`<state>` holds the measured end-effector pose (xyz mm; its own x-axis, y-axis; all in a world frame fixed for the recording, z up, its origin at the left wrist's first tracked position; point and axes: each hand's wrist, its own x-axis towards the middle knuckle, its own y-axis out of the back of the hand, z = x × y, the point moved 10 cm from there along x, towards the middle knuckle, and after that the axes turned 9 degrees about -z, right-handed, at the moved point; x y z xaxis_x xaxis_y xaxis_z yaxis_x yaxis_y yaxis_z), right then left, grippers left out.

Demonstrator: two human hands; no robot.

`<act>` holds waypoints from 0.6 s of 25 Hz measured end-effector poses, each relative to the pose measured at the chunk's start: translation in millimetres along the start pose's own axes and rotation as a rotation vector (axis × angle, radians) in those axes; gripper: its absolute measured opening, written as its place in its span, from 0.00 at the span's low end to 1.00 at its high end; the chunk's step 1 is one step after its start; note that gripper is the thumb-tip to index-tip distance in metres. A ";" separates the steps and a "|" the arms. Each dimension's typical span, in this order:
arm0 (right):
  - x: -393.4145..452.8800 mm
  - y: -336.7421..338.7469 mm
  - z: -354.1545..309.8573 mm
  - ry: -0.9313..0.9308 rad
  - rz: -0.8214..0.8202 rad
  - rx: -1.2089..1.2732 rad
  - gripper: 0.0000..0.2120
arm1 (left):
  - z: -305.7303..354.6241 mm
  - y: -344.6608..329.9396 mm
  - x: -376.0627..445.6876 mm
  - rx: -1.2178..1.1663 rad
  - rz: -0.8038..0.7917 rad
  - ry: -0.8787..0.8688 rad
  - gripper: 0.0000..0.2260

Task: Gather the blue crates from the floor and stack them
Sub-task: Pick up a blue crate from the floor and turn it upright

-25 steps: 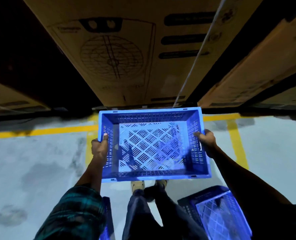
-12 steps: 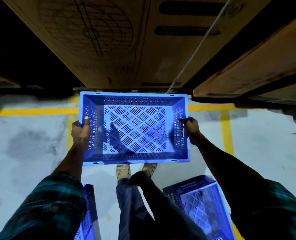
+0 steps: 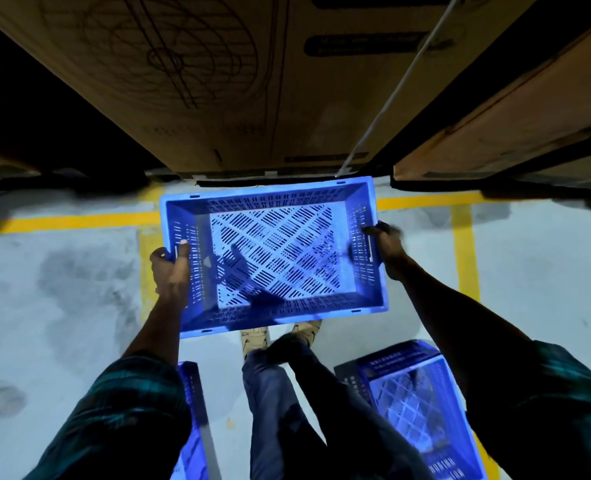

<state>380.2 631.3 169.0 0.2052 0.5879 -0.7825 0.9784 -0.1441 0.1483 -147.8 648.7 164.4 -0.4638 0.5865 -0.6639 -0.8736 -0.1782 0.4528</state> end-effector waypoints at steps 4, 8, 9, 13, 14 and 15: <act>-29.6 0.0 30.2 -0.014 0.074 -0.182 0.18 | -15.1 0.6 -13.3 0.068 -0.010 0.010 0.26; -69.4 -4.8 64.7 0.009 0.081 -0.375 0.31 | -48.8 11.1 -22.3 0.203 -0.034 0.132 0.27; -73.6 -5.7 73.4 0.025 0.084 -0.394 0.32 | -60.2 14.6 -24.6 0.224 -0.030 0.174 0.27; -78.0 -14.4 82.7 0.002 0.091 -0.386 0.31 | -72.9 23.3 -33.8 0.291 -0.038 0.181 0.24; -77.0 -18.3 79.2 -0.002 0.073 -0.383 0.31 | -72.0 29.1 -34.3 0.306 -0.025 0.169 0.24; -73.7 -22.1 77.4 0.002 0.053 -0.384 0.31 | -71.3 34.4 -33.4 0.314 -0.012 0.156 0.24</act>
<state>341.4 529.5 176.6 0.2554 0.5892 -0.7666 0.9047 0.1341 0.4044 -172.9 566.6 159.8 -0.4918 0.4553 -0.7422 -0.8024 0.0940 0.5894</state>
